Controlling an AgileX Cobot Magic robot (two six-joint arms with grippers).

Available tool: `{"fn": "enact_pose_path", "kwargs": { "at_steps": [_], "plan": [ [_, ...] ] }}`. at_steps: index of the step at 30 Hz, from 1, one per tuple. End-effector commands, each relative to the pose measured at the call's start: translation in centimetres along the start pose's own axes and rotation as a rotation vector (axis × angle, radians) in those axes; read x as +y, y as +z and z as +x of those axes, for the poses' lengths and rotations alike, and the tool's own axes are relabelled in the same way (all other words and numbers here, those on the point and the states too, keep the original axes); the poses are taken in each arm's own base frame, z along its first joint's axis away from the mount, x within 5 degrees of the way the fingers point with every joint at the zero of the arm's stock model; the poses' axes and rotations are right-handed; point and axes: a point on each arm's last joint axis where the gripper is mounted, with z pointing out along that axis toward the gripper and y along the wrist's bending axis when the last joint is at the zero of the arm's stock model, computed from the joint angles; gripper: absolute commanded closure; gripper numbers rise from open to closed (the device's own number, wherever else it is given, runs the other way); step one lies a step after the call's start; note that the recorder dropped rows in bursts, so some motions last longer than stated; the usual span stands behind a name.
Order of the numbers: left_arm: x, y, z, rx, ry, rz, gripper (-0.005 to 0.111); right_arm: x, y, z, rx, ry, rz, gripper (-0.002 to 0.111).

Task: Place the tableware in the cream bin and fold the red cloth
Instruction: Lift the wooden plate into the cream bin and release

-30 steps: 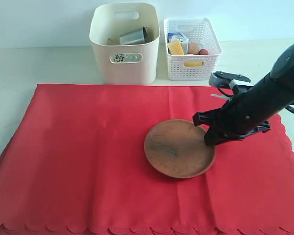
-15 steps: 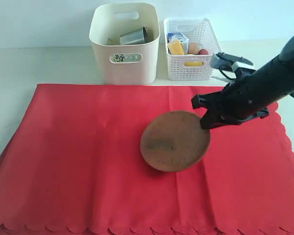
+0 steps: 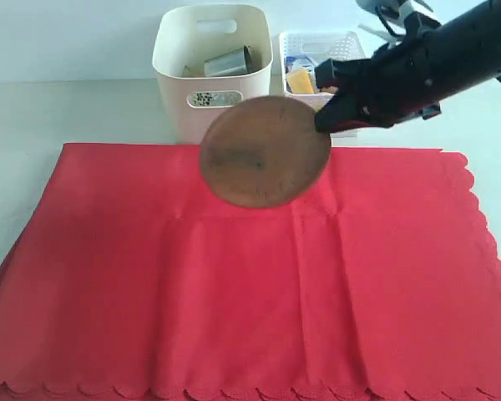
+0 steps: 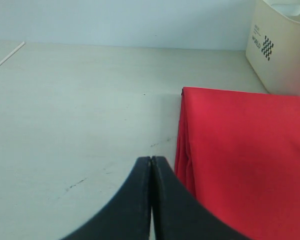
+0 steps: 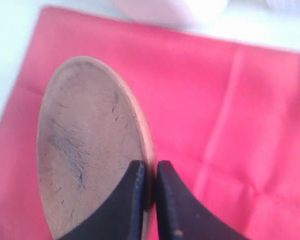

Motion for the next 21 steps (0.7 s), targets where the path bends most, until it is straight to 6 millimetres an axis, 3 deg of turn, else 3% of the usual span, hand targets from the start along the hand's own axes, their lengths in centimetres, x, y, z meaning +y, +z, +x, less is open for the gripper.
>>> {"fn": "enact_pose_path", "kwargs": {
  "at_steps": [1, 6, 9, 11, 16, 21],
  "plan": [
    [0.0, 0.1, 0.0, 0.001, -0.005, 0.002, 0.106, 1.4, -1.4, -3.0, -0.182, -0.01, -0.05, 0.108],
    [0.0, 0.1, 0.0, 0.001, -0.005, 0.002, 0.106, 1.8, -1.3, -6.2, -0.361, -0.003, -0.104, 0.108],
    [0.0, 0.1, 0.0, 0.001, -0.005, 0.002, 0.106, 1.4, 0.0, -8.0, -0.414, 0.028, -0.144, 0.108],
    [0.0, 0.1, 0.0, 0.001, -0.005, 0.002, 0.106, 0.8, 1.4, -9.2, -0.433, 0.063, -0.168, 0.108],
    [0.0, 0.1, 0.0, 0.001, -0.005, 0.002, 0.106, -1.9, 7.4, -13.1, -0.453, 0.155, -0.242, 0.108],
    [0.0, 0.1, 0.0, 0.001, -0.005, 0.002, 0.106, -3.9, 11.3, -14.2, -0.454, 0.206, -0.259, 0.108]
  ]
}}
